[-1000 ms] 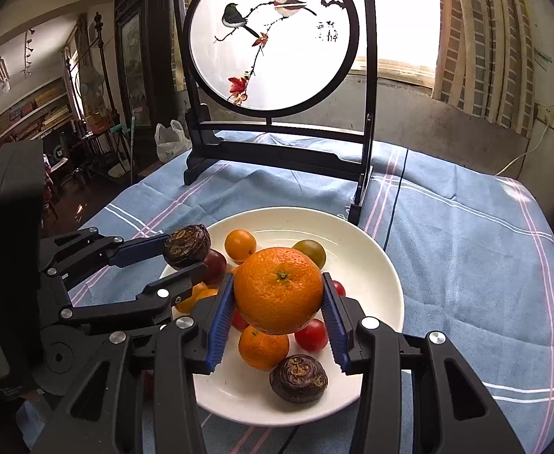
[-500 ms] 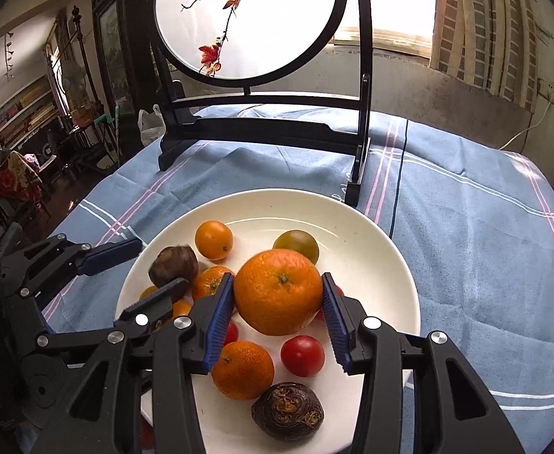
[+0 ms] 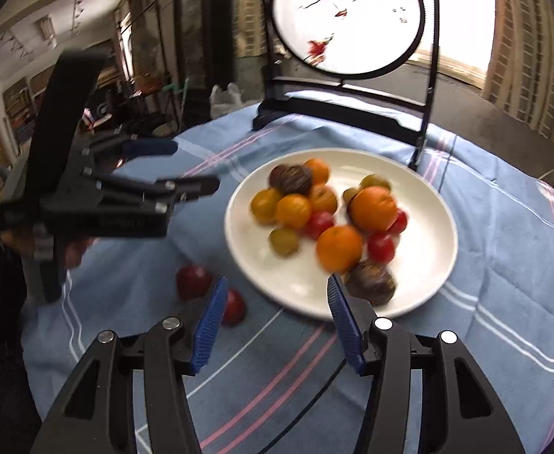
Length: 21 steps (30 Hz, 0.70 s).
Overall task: Organize fruits
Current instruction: 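Grasp a red tomato with the right tool while the left grasps a dark red tomato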
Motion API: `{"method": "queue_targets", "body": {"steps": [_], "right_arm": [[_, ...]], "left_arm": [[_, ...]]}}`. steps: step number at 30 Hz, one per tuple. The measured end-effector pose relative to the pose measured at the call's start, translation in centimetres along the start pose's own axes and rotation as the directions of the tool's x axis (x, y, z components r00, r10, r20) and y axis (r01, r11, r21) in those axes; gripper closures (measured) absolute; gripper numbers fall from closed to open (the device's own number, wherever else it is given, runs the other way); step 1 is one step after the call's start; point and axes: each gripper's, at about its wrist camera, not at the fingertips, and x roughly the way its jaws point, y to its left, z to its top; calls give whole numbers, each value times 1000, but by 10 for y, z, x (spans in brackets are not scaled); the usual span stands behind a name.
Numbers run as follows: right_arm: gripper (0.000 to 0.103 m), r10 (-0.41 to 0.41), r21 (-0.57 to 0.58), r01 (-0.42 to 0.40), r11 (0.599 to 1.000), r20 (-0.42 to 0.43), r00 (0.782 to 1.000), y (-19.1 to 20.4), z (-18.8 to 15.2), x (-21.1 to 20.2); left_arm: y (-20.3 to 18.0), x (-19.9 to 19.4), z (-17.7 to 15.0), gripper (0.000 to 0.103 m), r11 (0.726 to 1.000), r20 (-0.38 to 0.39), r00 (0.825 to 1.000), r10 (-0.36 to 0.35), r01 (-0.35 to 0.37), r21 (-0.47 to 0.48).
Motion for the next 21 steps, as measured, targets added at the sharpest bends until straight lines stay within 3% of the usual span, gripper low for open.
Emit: {"method": "queue_targets", "body": {"steps": [5,8,10,12,17,21], "right_arm": [[56,15,-81,-24,996,-112,994,31,-19,36],[58,14,-79,-25,997,-127,992,32,-13,55],[65,7,-82,-17,997,-126,992,33,-9,64],[72,27,-72,-36,997,-127,992,31,-5,69],[73,16,-60,-22,998,-109,994,26,-8,54],[73,23,-3,-23,1000,-91,996,11,-16,34]], "left_arm": [[10,-20,-44,23,1000,-51,998,-28,29,12],[8,-27,-62,23,998,-73,996,-46,49,42],[3,-29,-70,23,996,-91,994,-67,73,58],[-5,-27,-72,23,993,-96,992,-80,88,82],[-27,-16,-67,23,982,-114,985,-131,145,118],[-44,5,-59,23,980,-129,983,-129,146,132]]}}
